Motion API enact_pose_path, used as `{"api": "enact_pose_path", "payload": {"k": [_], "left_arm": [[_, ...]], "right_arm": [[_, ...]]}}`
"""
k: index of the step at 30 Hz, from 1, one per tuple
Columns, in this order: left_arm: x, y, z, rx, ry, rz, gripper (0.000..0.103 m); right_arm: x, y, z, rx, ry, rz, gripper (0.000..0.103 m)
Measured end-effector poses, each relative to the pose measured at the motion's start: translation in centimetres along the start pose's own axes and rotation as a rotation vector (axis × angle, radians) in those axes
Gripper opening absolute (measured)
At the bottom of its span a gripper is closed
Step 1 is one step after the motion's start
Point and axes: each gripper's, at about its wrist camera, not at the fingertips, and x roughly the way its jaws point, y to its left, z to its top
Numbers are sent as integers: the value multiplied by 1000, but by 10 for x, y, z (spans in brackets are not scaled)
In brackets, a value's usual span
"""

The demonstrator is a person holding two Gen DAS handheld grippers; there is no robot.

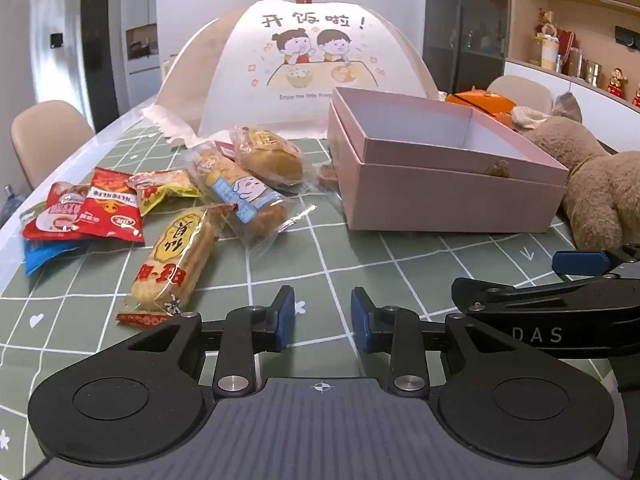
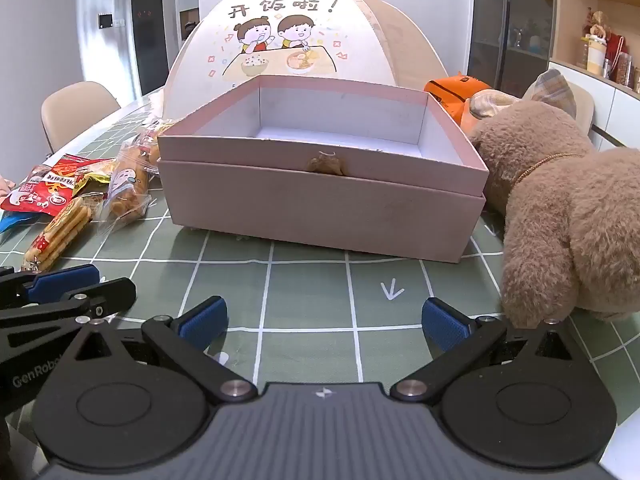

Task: Organize snacks

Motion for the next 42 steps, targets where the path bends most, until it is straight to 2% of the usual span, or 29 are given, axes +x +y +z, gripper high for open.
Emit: {"api": "enact_pose_path", "payload": {"k": [1, 42], "left_arm": [[0, 1, 0, -29, -1, -21, 35], [2, -2, 0, -17, -1, -12, 35]], "right_arm": [[0, 0, 0, -1, 1, -1, 103], [0, 0, 0, 0, 1, 0, 103]]}}
